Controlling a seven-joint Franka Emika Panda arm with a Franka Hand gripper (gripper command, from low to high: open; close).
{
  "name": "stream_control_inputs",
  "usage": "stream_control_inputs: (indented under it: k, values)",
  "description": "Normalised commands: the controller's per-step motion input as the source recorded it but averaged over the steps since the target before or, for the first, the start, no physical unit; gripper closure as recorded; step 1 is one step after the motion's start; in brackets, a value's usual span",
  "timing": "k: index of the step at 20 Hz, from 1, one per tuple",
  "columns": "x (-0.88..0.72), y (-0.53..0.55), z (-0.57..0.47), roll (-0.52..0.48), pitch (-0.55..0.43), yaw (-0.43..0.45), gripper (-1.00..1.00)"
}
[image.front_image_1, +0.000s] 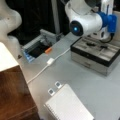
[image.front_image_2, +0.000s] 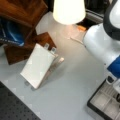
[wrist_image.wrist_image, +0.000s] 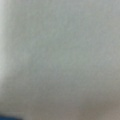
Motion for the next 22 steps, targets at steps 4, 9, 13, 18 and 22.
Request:
stream_control_inputs:
  k: [4, 9, 13, 18, 22]
  values:
    - [-0.02, 0.1, -0.17, 0.117, -0.098, -0.146, -1.0]
    - [-0.08, 0.05, -0.19, 0.06, -0.08, -0.159, -1.0]
    - [-0.06, 0.07, -0.21, 0.046, -0.079, -0.21, -1.0]
    - [0.03, 0.13, -0.19, 0.043, -0.09, -0.256, -1.0]
    - [0.14, 0.19, -0.22, 0.096, -0.103, -0.272, -1.0]
